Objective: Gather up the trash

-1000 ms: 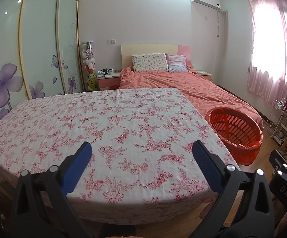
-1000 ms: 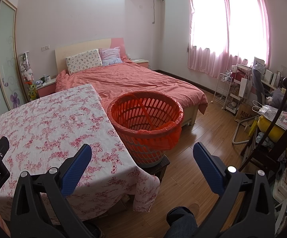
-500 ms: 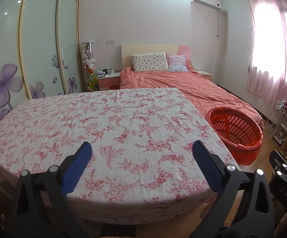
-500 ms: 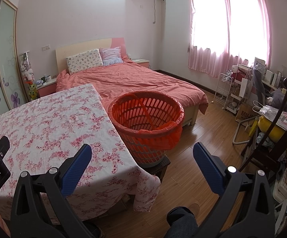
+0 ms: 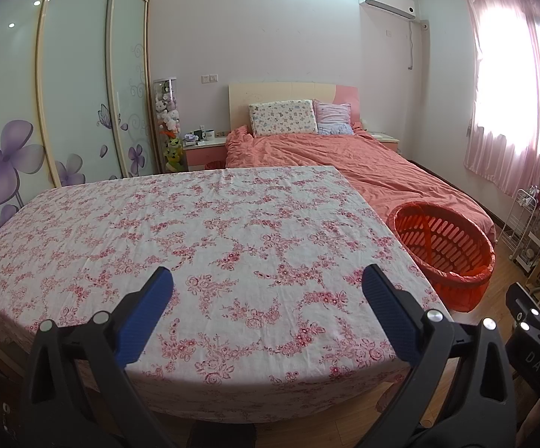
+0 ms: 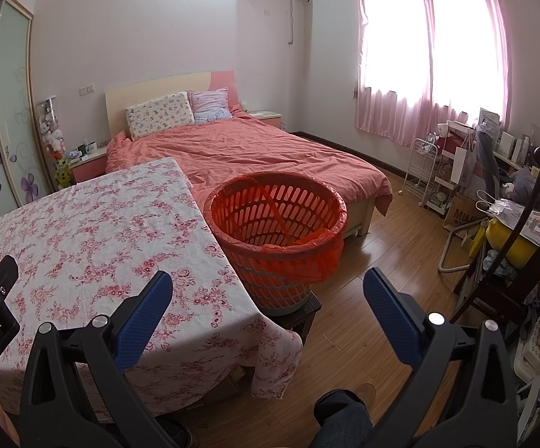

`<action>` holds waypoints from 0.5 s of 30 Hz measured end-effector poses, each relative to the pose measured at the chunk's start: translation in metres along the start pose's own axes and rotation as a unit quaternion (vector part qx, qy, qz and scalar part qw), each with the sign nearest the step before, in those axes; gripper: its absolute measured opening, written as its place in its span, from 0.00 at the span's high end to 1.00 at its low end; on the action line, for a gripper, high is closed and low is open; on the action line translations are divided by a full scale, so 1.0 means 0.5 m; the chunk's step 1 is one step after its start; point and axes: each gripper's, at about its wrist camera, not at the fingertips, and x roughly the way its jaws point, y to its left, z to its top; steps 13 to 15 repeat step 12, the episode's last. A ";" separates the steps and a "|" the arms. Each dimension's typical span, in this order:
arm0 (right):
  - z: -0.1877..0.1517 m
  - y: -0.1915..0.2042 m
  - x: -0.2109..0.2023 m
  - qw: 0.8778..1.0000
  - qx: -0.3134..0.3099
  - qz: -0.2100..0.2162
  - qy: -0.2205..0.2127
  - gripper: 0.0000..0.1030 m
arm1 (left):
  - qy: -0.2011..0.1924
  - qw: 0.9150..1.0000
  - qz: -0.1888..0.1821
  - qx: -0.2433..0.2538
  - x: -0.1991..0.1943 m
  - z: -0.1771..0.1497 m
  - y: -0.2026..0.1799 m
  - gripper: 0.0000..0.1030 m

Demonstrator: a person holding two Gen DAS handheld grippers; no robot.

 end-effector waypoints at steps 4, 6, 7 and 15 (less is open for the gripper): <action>-0.002 0.003 0.003 1.000 -0.002 0.002 0.000 0.02 | 0.000 1.000 -0.001 0.000 0.000 0.000 0.000 0.04; -0.002 0.004 0.004 1.000 -0.002 0.002 0.001 0.02 | 0.001 1.000 -0.001 0.000 0.000 0.001 0.000 0.04; -0.001 0.003 0.004 1.000 -0.002 0.002 0.000 0.02 | 0.001 1.000 -0.001 0.001 -0.001 0.000 0.001 0.04; -0.003 0.005 0.003 1.000 -0.002 0.002 0.000 0.02 | 0.001 1.000 0.000 0.000 -0.001 0.000 0.002 0.04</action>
